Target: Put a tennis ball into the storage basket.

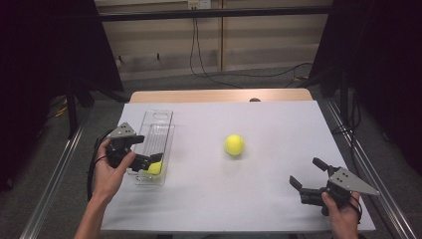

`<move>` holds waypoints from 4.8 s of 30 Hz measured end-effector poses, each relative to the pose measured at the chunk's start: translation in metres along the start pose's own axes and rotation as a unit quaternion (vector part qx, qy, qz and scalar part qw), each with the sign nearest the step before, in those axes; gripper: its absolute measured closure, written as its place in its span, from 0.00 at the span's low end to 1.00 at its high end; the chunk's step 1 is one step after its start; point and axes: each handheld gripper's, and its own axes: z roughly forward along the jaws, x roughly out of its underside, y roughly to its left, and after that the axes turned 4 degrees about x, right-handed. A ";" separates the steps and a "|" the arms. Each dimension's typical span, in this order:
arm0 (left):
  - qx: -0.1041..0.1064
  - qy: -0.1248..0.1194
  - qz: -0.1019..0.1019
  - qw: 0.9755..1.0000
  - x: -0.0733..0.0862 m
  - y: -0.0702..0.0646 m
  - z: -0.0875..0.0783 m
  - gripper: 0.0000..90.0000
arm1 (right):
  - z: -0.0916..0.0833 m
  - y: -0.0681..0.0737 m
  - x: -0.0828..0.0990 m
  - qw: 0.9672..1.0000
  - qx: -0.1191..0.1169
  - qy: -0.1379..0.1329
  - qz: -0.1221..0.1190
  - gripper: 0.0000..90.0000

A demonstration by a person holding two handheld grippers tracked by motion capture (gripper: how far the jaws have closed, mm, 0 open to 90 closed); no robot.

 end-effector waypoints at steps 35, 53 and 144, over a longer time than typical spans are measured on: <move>0.039 -0.094 0.022 0.995 -0.033 -0.037 0.049 0.04 | 0.000 -0.001 0.000 1.000 -0.003 -0.002 0.001 0.00; 0.044 -0.123 0.014 0.991 -0.038 -0.038 0.067 0.03 | -0.001 -0.001 0.000 1.000 -0.002 -0.001 0.002 0.00; 0.115 0.105 0.087 0.984 -0.107 -0.069 0.212 0.06 | -0.001 -0.001 0.001 1.000 -0.009 0.000 0.002 0.00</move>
